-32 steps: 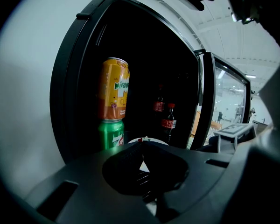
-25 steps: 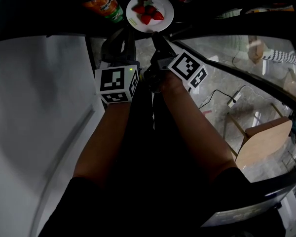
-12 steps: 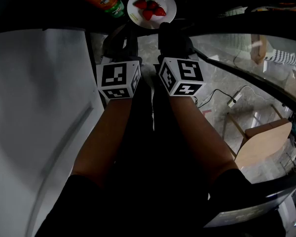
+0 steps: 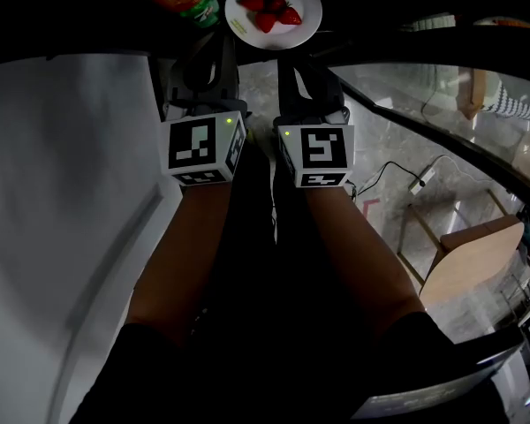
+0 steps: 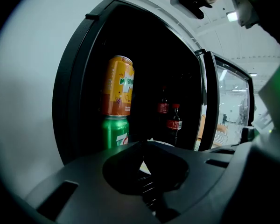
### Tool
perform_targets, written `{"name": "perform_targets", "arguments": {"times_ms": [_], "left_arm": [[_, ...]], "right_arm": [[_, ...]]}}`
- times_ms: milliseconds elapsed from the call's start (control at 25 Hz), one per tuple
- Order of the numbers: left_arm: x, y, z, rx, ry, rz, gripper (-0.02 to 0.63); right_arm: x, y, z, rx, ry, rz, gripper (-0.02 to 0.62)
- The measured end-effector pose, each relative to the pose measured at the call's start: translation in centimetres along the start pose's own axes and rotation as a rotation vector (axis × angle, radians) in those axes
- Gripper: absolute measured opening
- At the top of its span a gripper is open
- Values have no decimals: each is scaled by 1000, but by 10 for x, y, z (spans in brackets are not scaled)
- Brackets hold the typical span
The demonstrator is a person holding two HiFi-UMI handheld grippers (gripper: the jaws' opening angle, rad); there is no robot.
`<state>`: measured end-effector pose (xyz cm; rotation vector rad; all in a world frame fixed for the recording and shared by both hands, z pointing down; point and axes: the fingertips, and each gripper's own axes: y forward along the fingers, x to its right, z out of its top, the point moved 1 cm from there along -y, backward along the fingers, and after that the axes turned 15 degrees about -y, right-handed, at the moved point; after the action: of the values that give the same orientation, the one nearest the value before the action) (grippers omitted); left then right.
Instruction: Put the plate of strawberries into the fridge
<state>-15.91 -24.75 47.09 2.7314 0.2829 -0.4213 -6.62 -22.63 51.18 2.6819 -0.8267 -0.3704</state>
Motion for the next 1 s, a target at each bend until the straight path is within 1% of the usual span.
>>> {"name": "perform_targets", "arguments": {"times_ms": [160, 400, 640, 1000], "left_arm": [[-4, -1, -2, 22, 29, 4, 6], [-10, -2, -11, 39, 52, 16, 6], [-11, 1, -13, 50, 44, 15, 6], [-10, 6, -13, 40, 30, 15, 6]], "right_arm": [[-4, 5, -9, 4, 6, 3, 5], [1, 10, -19, -4, 9, -10, 5], [6, 15, -17, 11, -10, -18, 5], [16, 34, -12, 13, -11, -33, 5]]}}
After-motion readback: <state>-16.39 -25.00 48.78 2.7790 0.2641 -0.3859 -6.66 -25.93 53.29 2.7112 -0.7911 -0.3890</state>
